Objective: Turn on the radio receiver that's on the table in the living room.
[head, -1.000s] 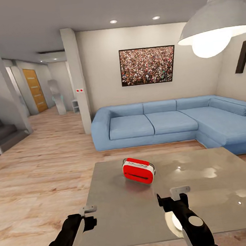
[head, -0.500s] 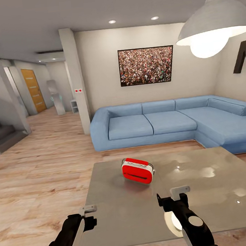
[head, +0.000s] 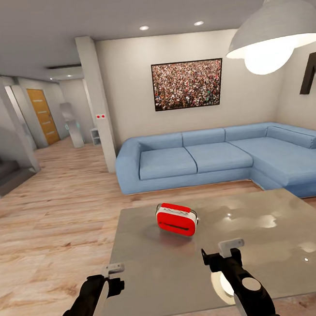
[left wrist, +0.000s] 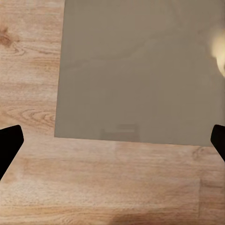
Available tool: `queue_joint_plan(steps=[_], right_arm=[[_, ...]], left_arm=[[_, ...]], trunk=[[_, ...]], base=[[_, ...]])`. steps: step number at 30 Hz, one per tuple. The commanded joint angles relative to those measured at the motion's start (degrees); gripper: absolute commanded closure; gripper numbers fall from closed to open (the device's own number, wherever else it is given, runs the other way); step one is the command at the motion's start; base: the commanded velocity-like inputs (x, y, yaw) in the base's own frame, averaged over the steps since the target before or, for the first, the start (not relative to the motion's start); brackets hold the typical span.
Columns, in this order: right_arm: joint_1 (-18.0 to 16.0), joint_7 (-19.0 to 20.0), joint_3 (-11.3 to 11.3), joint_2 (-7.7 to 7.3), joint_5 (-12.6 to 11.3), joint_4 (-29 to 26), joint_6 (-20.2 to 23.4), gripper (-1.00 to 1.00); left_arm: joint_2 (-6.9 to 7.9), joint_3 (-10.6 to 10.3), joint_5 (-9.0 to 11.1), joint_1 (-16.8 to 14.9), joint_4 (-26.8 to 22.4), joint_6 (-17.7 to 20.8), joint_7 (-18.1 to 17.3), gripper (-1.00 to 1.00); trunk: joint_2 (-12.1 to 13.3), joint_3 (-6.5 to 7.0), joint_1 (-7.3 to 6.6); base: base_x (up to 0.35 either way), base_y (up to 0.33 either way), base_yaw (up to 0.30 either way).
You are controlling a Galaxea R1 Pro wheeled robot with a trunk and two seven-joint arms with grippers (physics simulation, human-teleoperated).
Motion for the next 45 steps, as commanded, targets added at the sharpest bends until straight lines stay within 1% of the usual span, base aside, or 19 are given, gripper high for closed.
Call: queue_joint_plan(steps=[1, 18, 19, 23, 24, 31, 37, 41, 45], right_arm=[[0.0, 0.0, 0.0, 0.00, 0.0, 0.0, 0.0, -1.00], [0.0, 0.1, -0.1, -0.03, 0.0, 0.0, 0.0, -1.00], [0.3, 0.3, -0.2, 0.30, -0.3, 0.4, 0.3, -1.00], [1.6, 0.4, -0.2, 1.59, -0.3, 1.7, 0.7, -1.00], [1.9, 0.4, -0.2, 1.72, -0.2, 2.0, 0.5, -1.00], [4.2, 0.4, -0.2, 1.57, -0.1, 3.6, 0.0, -1.00], [4.4, 0.5, -0.2, 1.51, -0.1, 5.2, -0.1, -1.00], [4.4, 0.5, -0.2, 1.52, -0.1, 5.4, -0.1, -1.00], [4.4, 0.3, -0.4, 1.53, 0.0, 5.7, 0.6, -1.00]], left_arm=[[0.00, 0.0, 0.0, 0.0, 0.0, 0.0, 0.0, -1.00], [0.00, 0.0, 0.0, 0.0, 0.0, 0.0, 0.0, -1.00], [0.08, 0.0, 0.0, 0.3, 0.3, -0.1, -0.1, -1.00], [0.09, 0.0, 0.0, 1.6, 1.6, -0.5, -0.1, -1.00], [0.09, 0.0, 0.0, 2.0, 1.9, -0.5, -0.1, -1.00], [0.05, 0.2, 0.0, 4.2, 4.2, -0.9, -0.2, -1.00], [-0.28, 0.2, 0.0, 6.2, 6.1, -1.7, -0.3, -1.00], [-0.40, 0.2, 0.0, 6.3, 7.4, -1.8, -0.2, -1.00], [-0.58, 0.2, 0.0, 6.3, 7.4, -1.8, -0.2, -1.00]], trunk=[[0.0, 0.00, 0.00], [0.0, 0.00, 0.00], [0.0, 0.00, 0.00], [0.0, 0.00, 0.00], [0.0, 0.00, 0.00], [0.0, 0.00, 0.00], [0.0, 0.00, 0.00], [0.0, 0.00, 0.00], [0.0, 0.00, 0.00]], base=[[0.000, 0.000, -0.002], [0.000, 0.000, -0.002], [0.000, 0.000, 0.000], [0.000, 0.000, 0.000], [0.000, 0.000, 0.000], [0.000, 0.000, 0.000], [0.000, 0.000, 0.000], [0.000, 0.000, 0.000], [0.000, 0.000, 0.000]])
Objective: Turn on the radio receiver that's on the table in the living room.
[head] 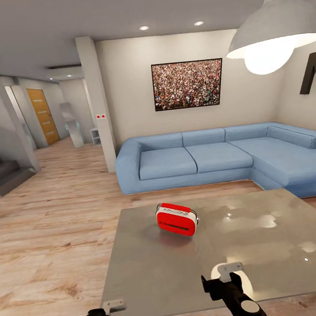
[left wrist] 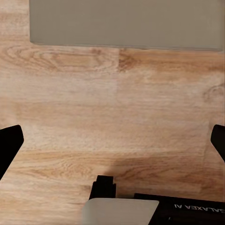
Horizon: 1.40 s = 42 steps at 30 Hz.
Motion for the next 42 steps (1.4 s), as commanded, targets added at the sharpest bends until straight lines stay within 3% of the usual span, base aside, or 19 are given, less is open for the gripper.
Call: queue_joint_plan(steps=[1, 21, 22, 24, 29, 33, 42], right_arm=[[0.0, -0.1, -0.1, -0.01, 0.1, 0.1, 0.3, -1.00], [-5.0, -0.2, -0.2, -0.21, 0.2, -3.4, 6.8, -1.00], [-11.0, -0.2, -0.2, -0.21, 0.2, -3.4, 18.6, -1.00], [-12.3, -0.2, -0.2, -0.21, 0.2, -3.4, 19.2, -1.00], [-15.2, -0.3, -0.2, -0.22, 0.3, -3.5, 20.6, -1.00], [-18.9, -0.6, -0.2, -0.22, 0.4, -3.4, 24.4, -1.00], [-27.3, -2.9, -0.2, -0.27, 0.4, -3.3, 28.8, -1.00]], left_arm=[[-0.08, 0.0, 0.0, 0.0, -0.1, 0.0, 0.0, -1.00], [-1.59, 0.0, 0.0, -0.1, -6.0, 2.7, 0.6, -1.00], [-1.60, 0.0, 0.0, -0.1, -25.5, 2.8, 0.5, -1.00], [-1.61, 0.0, 0.0, -0.2, -27.2, 3.0, 0.5, -1.00], [-1.62, 0.0, 0.0, -1.0, -28.8, 3.2, 0.5, -1.00], [-1.55, 0.0, 0.0, -3.0, -28.1, 3.2, 0.5, -1.00], [-0.89, 0.1, -0.1, -10.3, -20.2, 3.1, 0.5, -1.00]], trunk=[[0.0, 0.00, 0.00], [0.0, 0.00, 0.00], [0.0, 0.00, 0.00], [0.0, 0.00, 0.00], [0.0, 0.00, 0.00], [0.0, 0.00, 0.00], [0.0, 0.00, 0.00]], base=[[0.000, 0.000, 0.000], [0.000, 0.000, 0.000], [0.000, 0.000, 0.000], [0.000, 0.000, 0.000], [0.000, 0.000, 0.000], [0.000, 0.000, 0.000], [0.000, 0.000, 0.000]])
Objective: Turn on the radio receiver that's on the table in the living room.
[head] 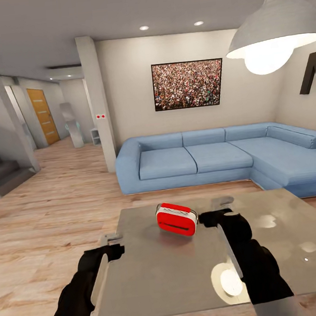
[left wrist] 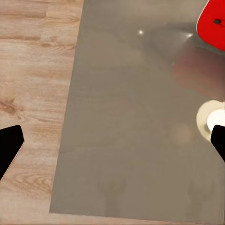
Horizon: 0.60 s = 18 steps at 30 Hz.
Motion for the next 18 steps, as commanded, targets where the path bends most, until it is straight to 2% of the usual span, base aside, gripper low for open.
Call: queue_joint_plan(steps=[1, 4, 7, 18], right_arm=[[-0.6, -0.1, 0.0, -0.01, 0.0, 0.0, 0.3, -1.00], [-2.7, -0.4, 0.0, -0.27, 0.0, 0.0, 1.0, -1.00], [-4.9, -0.6, 0.0, -0.58, 0.0, 0.1, 1.4, -1.00], [-6.1, -0.5, -0.1, -0.84, -0.2, 0.2, 1.6, -1.00]], left_arm=[[0.05, 0.0, 0.0, -0.6, 0.7, 0.0, 0.0, -1.00], [0.06, 0.0, 0.1, -2.6, 2.9, 0.0, 0.0, -1.00], [-0.55, 0.0, 0.0, -3.8, 4.6, 0.1, -0.1, -1.00], [-1.22, -0.1, 0.0, -4.3, 5.4, 0.4, -0.1, -1.00]], trunk=[[0.0, 0.00, 0.00], [0.0, 0.00, 0.00], [0.0, 0.00, 0.00], [0.0, 0.00, 0.00]], base=[[0.000, 0.000, 0.000], [0.000, 0.000, 0.000], [0.000, 0.000, 0.000], [0.000, 0.000, 0.000]])
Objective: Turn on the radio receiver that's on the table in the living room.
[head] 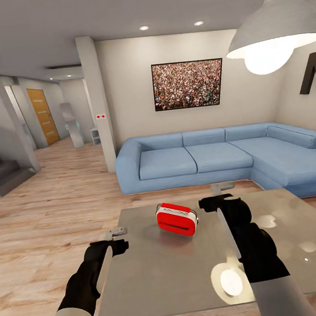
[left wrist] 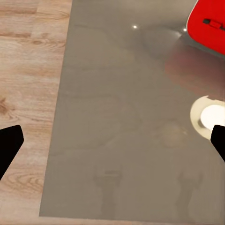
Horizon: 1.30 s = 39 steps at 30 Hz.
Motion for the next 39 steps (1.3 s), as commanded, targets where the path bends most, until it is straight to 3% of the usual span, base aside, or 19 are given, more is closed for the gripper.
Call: queue_joint_plan(steps=[1, 4, 11, 15, 27, 39], right_arm=[[0.0, 0.0, 0.0, -0.02, 0.0, 0.0, 0.0, -1.00], [-0.1, 0.1, 0.1, -0.05, -0.1, -0.1, 0.1, -1.00], [-0.1, 0.2, 0.2, -0.07, -0.2, -0.2, 0.1, -1.00], [-0.1, 0.2, 0.2, -0.07, -0.2, -0.2, 0.2, -1.00], [-0.1, 0.3, 0.2, -0.03, -0.2, -0.3, 0.2, -1.00], [-0.1, 0.3, 0.2, -0.07, -0.2, -0.2, 0.2, -1.00]], left_arm=[[-0.01, 0.0, 0.0, 0.0, 0.0, 0.0, 0.0, -1.00], [-0.02, -0.1, 0.0, 0.0, -0.2, 1.0, 0.0, -1.00], [0.07, -0.2, 0.0, 0.0, -3.0, 9.7, -0.1, -1.00], [0.15, -0.2, 0.0, 0.0, -4.8, 11.3, -0.2, -1.00], [0.31, -0.3, 0.0, 0.0, -5.5, 12.0, -0.2, -1.00], [0.33, -0.3, 0.0, 0.0, -5.4, 11.9, -0.3, -1.00]], trunk=[[0.0, 0.00, 0.00], [0.0, 0.00, 0.00], [0.0, 0.00, 0.00], [0.0, 0.00, 0.00], [0.0, -0.05, 0.00], [0.0, -0.92, 0.00]], base=[[0.000, 0.000, 0.000], [0.000, 0.000, 0.000], [0.000, 0.000, 0.000], [0.000, 0.000, 0.000], [0.000, 0.000, 0.000], [0.000, 0.000, 0.000]])
